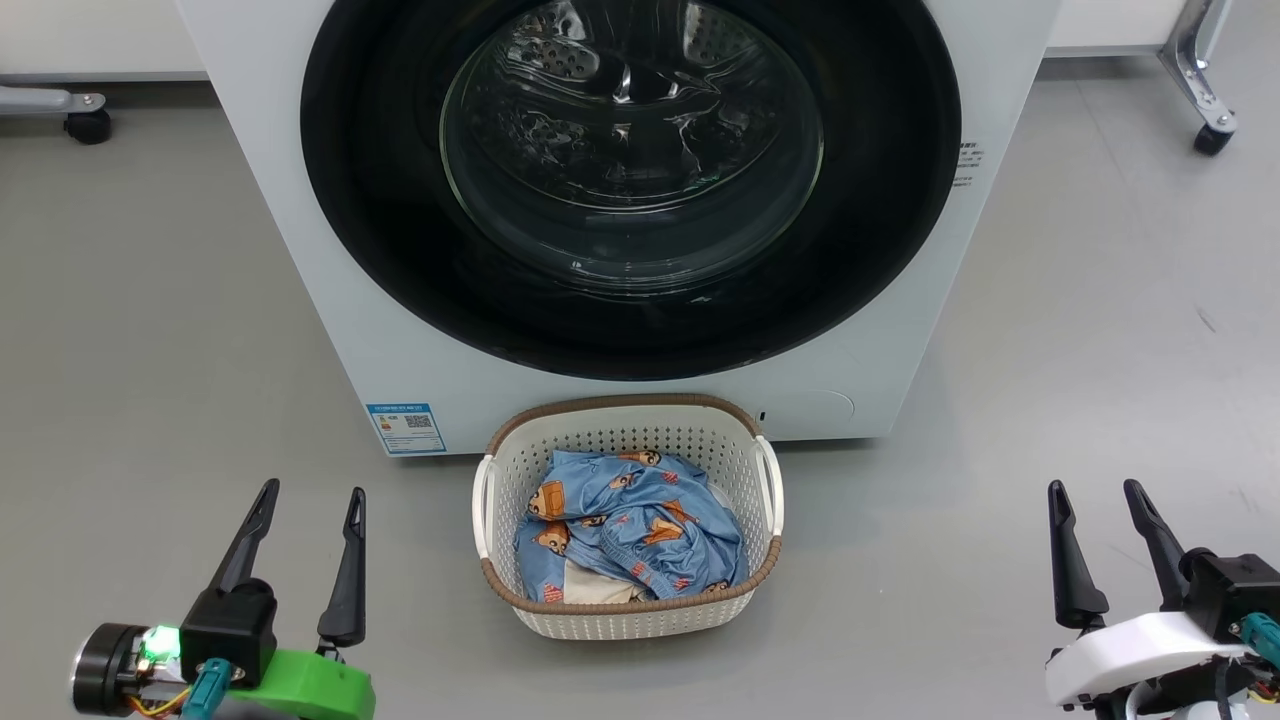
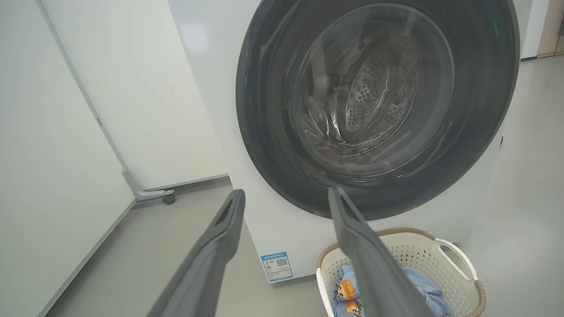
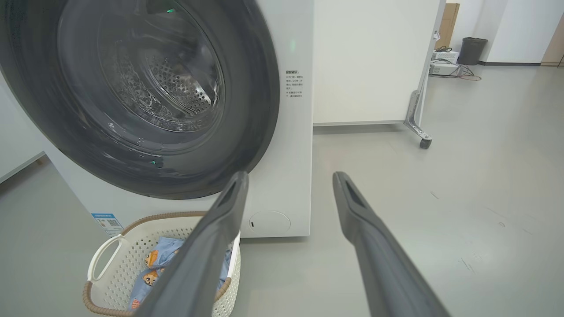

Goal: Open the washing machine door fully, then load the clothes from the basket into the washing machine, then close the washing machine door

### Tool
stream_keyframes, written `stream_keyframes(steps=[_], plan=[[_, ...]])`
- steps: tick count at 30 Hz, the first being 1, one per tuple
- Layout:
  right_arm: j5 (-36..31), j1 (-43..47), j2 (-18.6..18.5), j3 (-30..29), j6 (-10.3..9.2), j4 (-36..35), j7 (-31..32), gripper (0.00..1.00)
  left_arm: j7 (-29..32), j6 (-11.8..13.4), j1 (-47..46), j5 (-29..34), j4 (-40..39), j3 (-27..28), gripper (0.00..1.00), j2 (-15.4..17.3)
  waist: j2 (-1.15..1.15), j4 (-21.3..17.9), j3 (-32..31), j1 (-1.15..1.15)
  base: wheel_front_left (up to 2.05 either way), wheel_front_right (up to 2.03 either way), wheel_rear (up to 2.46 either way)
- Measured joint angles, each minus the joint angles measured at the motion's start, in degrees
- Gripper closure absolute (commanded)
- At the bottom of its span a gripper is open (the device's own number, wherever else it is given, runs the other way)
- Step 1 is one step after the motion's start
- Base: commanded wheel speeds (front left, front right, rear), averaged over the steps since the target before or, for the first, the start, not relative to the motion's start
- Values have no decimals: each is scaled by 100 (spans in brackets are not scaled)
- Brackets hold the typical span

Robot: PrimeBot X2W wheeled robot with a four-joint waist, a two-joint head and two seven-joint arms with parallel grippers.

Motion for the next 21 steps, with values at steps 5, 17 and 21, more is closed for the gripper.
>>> stream_keyframes(steps=[5, 17, 21], plan=[[-3, -1, -5, 68, 0, 73, 0, 0, 0, 0, 0, -1, 35, 9, 0, -4, 0, 3, -3, 0, 0, 0, 0], [5, -7, -36, 132, 1, 147, 0, 0, 0, 0, 1, -7, 176, 94, 0, -22, 0, 8, -20, 0, 0, 0, 0], [32, -8, -44, 140, 1, 182, 0, 0, 0, 0, 1, -13, 190, 120, 0, -32, 0, 6, -27, 0, 0, 0, 0]])
